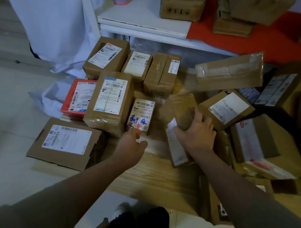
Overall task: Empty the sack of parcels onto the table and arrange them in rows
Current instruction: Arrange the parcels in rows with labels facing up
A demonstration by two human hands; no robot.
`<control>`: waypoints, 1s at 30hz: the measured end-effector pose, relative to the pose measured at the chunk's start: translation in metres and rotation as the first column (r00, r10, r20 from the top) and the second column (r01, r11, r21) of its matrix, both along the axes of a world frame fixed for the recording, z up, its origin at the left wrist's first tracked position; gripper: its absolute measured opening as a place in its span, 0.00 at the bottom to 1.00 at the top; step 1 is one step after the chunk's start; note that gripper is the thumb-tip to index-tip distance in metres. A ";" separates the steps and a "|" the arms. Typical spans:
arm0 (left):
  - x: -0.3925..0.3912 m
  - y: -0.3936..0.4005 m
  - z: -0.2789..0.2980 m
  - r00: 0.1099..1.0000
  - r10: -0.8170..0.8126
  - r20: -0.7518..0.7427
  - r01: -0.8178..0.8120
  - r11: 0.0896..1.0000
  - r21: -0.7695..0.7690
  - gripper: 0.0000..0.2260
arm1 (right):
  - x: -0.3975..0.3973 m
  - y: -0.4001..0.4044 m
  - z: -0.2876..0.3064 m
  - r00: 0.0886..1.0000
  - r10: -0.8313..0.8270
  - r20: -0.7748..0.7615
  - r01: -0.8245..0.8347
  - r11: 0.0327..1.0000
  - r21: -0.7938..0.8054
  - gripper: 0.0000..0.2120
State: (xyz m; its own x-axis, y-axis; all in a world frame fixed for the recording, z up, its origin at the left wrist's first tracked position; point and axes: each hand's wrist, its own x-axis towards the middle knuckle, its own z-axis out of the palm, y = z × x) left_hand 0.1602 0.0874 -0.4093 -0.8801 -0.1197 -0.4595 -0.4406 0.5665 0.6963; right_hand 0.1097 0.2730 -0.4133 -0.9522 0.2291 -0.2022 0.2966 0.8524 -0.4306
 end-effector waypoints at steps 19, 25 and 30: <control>0.054 -0.047 0.009 0.932 -0.063 0.358 -0.039 0.961 0.272 0.17 | 0.070 -0.053 0.002 0.759 0.304 0.575 0.203 0.729 -0.653 0.10; 0.062 -0.073 0.004 0.917 -0.050 0.397 -0.048 0.972 0.232 0.08 | 0.076 -0.081 -0.008 0.721 0.321 0.614 0.217 0.738 -0.639 0.13; 0.060 -0.078 -0.007 0.955 0.000 0.298 -0.068 0.974 0.218 0.13 | 0.079 -0.091 -0.016 0.817 0.220 0.532 0.263 0.680 -0.685 0.07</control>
State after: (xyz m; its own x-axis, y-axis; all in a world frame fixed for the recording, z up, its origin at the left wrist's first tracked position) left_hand 0.2202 0.0095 -0.4158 -0.6986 -0.0119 -0.7154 -0.6612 0.3929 0.6391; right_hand 0.1890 0.1819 -0.4298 -0.6145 -0.1954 -0.7644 0.6870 0.3438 -0.6401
